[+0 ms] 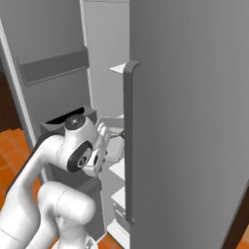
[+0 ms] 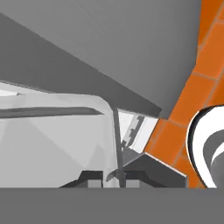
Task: Take the meat container that has the fish and place it on the second highest rack of the freezer. Then take the vegetable container that has the squash and cucumber and place it on the highest rack of the freezer.
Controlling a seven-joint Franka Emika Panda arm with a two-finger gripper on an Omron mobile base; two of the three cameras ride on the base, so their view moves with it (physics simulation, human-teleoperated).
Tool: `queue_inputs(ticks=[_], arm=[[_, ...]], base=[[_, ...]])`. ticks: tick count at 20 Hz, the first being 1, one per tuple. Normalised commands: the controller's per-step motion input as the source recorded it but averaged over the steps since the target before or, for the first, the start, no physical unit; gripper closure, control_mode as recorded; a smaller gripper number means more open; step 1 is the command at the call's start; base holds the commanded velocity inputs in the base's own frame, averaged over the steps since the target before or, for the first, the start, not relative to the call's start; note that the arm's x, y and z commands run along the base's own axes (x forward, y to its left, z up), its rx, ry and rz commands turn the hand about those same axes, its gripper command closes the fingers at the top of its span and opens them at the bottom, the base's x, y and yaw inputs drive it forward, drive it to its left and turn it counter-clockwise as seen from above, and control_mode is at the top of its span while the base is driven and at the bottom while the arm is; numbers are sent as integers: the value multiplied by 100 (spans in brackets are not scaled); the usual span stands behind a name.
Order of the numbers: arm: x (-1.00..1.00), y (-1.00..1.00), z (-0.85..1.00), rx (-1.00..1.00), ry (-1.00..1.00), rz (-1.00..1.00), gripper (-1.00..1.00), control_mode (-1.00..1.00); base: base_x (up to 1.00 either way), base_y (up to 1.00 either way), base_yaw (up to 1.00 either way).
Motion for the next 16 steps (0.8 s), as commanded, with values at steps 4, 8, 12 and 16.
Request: queue_inputs(ticks=[4, 8, 12, 16], arm=[[65, -1, 0, 15, 0, -2, 100, -100], [67, -2, 0, 10, 0, 0, 100, -100], [72, 0, -1, 1, 1, 0, 100, -100], [75, -5, -3, 0, 2, 0, 100, -100]], base=[[0, 0, 0], [0, 0, 0], [0, 0, 0], [0, 0, 0]])
